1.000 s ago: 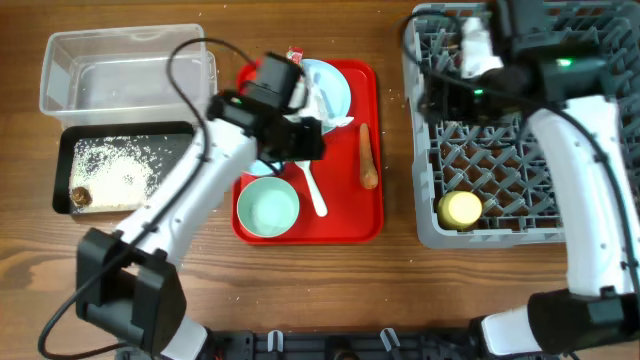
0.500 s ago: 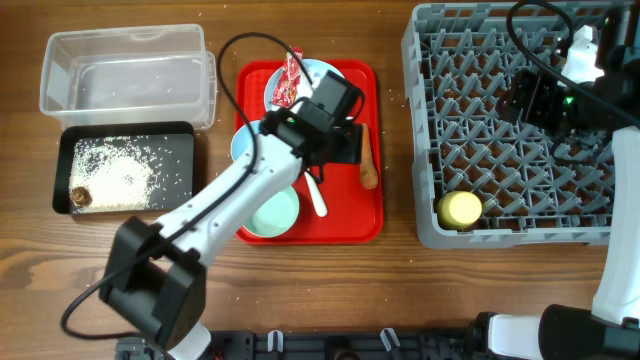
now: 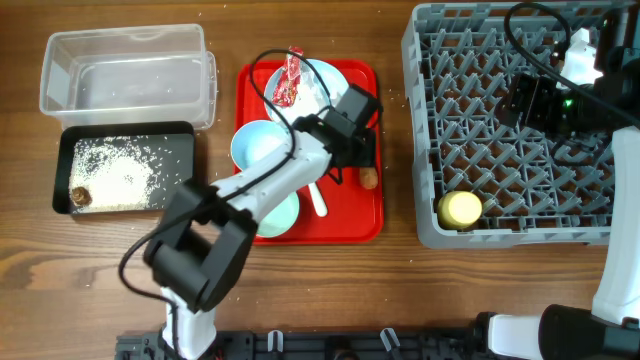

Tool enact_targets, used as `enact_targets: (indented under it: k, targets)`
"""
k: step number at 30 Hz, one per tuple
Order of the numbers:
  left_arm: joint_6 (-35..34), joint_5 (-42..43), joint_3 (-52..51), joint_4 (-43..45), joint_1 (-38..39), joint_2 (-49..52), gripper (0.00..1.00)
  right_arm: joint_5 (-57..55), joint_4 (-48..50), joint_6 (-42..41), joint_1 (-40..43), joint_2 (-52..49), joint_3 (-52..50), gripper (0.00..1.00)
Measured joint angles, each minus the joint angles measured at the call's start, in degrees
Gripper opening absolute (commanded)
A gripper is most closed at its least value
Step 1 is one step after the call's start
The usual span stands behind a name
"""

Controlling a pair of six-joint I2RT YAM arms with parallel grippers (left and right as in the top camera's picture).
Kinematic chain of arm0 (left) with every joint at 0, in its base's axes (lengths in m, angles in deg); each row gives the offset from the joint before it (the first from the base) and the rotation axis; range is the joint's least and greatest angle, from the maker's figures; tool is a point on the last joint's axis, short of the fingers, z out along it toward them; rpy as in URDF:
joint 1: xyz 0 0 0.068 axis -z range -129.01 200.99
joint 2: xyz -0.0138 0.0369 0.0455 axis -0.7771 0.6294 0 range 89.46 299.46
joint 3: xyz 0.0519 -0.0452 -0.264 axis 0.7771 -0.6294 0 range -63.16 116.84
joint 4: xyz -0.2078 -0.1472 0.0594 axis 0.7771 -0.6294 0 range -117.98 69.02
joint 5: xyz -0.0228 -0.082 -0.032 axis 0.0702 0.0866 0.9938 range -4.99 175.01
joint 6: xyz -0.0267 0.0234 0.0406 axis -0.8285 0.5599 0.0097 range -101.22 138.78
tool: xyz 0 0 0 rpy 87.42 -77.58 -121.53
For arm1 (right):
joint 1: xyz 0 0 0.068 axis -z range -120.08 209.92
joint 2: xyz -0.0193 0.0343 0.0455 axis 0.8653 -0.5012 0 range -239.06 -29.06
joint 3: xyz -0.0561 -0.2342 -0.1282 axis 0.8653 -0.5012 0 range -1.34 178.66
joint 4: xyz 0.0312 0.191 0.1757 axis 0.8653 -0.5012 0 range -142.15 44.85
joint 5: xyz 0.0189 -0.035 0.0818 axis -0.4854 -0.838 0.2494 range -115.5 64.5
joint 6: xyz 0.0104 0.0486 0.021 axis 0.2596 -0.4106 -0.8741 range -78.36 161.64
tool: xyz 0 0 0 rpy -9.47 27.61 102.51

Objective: Sort waste into correct bins and load items into the dishwasher rack
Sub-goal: 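Grasp the carrot on the red tray with the left gripper, then carry the carrot to the black tray and release it with the left gripper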

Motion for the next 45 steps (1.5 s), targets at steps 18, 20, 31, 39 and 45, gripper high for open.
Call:
enact_targets:
  k: [18, 20, 31, 39, 45]
  targets:
    - [-3.6, -0.9, 0.4, -0.5, 2.2, 5.0, 0.39, -0.4, -1.7, 0.0, 0.0, 0.0, 0.0, 0.92]
    - [-3.6, -1.8, 0.9, -2.9, 2.3, 5.1, 0.31, -0.4, -1.9, 0.0, 0.0, 0.0, 0.0, 0.92]
    - [-3.8, -3.8, 2.7, -9.2, 2.3, 4.7, 0.04, -0.5, -2.1, 0.0, 0.0, 0.0, 0.0, 0.92]
    - [-3.8, -4.7, 11.9, -25.9, -3.5, -3.3, 0.04, -1.1, -1.4, 0.0, 0.0, 0.0, 0.0, 0.92]
    - [-3.8, -4.6, 13.2, -31.7, -18.1, -18.2, 0.05, -1.3, -1.1, 0.0, 0.0, 0.0, 0.0, 0.92]
